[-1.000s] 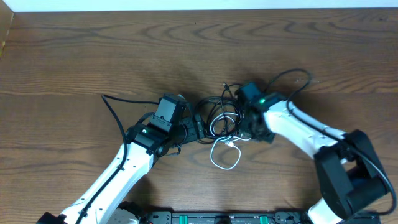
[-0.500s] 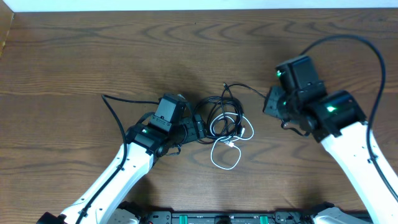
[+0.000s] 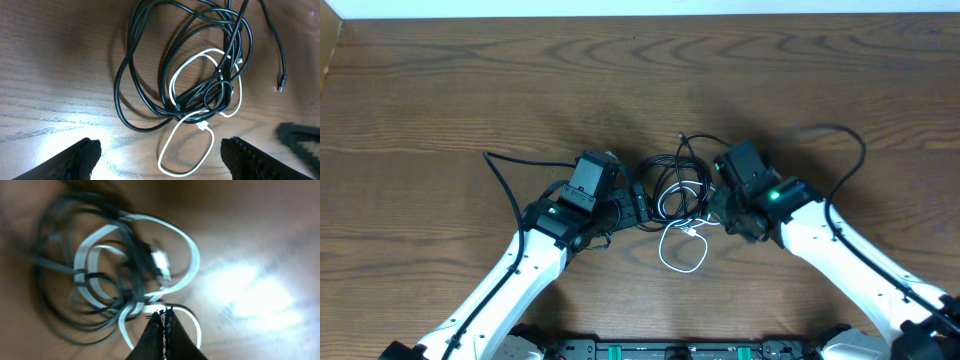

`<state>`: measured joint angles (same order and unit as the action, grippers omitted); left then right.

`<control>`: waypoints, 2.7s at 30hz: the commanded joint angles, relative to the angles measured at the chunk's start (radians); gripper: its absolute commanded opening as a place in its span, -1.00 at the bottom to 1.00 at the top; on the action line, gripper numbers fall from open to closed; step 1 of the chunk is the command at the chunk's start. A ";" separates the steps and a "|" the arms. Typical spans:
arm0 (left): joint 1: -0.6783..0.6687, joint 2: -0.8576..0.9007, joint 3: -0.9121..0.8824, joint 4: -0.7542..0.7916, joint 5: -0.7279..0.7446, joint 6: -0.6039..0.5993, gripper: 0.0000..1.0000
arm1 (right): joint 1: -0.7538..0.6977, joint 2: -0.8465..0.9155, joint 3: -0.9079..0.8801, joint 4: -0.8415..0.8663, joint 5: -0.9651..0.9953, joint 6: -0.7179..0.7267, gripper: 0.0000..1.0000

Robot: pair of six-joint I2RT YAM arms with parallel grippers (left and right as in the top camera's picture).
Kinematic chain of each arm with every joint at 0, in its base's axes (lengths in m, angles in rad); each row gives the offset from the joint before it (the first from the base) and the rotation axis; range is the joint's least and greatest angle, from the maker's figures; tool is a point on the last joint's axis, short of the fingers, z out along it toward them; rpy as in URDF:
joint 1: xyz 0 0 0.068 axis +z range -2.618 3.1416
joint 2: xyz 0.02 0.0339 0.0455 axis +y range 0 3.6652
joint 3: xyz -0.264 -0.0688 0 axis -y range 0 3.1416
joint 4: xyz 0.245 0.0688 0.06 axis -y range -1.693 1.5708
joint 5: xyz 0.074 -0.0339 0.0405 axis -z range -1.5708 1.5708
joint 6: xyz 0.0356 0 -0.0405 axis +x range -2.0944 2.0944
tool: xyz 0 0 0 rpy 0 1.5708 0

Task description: Untangle cables

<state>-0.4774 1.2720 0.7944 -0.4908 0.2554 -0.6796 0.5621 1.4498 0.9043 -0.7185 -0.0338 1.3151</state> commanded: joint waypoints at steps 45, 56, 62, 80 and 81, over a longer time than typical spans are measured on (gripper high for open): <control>0.000 0.004 0.012 -0.003 -0.037 0.011 0.67 | -0.089 0.256 -0.063 0.153 -0.142 0.515 -0.48; 0.000 0.004 0.012 -0.020 -0.037 0.011 0.67 | -0.089 0.432 0.148 -0.105 -0.078 0.475 -0.56; 0.000 0.004 0.012 -0.042 -0.037 0.014 0.67 | -0.061 0.434 0.146 -0.195 -0.053 0.475 -0.60; 0.000 0.004 0.012 -0.054 -0.037 0.014 0.67 | -0.021 0.553 0.148 -0.169 -0.045 0.340 -0.98; 0.000 0.004 0.012 -0.054 -0.037 0.014 0.67 | -0.024 0.547 0.151 -0.176 -0.041 0.315 -0.98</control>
<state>-0.4774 1.2720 0.7944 -0.5423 0.2325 -0.6792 0.5308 1.8973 1.1244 -0.8742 -0.1246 1.7180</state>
